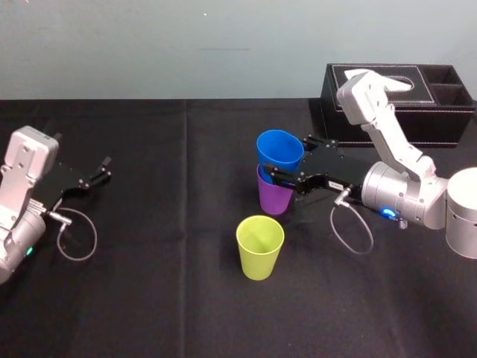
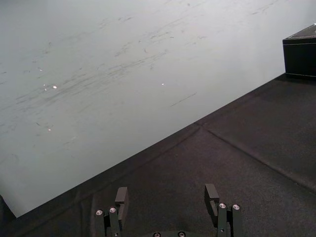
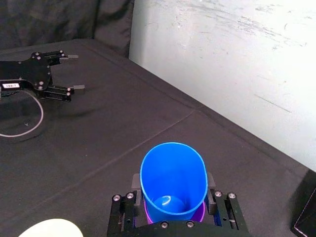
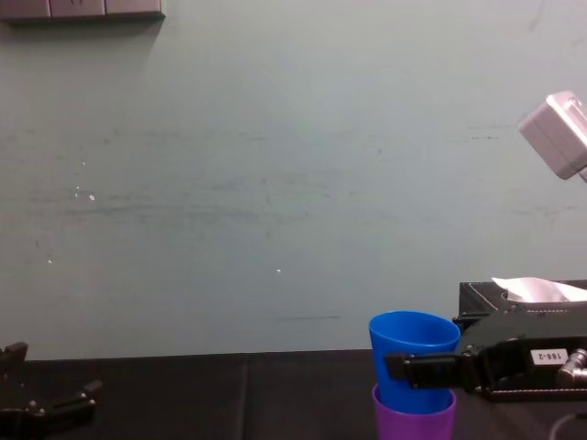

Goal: Stack the three plastic cups sequentially using one hand.

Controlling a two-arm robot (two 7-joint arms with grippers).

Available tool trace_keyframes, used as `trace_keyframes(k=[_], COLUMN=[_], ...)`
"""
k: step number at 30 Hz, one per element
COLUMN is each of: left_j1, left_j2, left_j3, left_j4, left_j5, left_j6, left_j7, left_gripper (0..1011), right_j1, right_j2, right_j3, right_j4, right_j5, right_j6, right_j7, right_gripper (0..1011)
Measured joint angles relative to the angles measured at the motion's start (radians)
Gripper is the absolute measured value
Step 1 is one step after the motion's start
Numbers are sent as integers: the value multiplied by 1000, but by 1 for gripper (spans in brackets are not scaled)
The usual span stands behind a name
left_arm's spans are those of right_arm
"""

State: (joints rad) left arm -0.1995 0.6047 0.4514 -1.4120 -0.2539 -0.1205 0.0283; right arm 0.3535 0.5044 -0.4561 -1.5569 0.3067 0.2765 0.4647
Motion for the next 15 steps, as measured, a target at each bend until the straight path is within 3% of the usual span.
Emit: trace_keyframes(k=[11,15], left_j1=[0,0], left_j2=[0,0], left_j3=[0,0], left_j4=[0,0], left_j5=[0,0], left_j6=[0,0], left_j7=[0,0], left_gripper=[1012,1011], right_j1=[1,1], right_j2=[1,1], right_j3=[1,1], right_j4=[-3,-3], right_j5=[0,1], right_j6=[0,0], right_j7=[0,0], right_gripper=[723,800])
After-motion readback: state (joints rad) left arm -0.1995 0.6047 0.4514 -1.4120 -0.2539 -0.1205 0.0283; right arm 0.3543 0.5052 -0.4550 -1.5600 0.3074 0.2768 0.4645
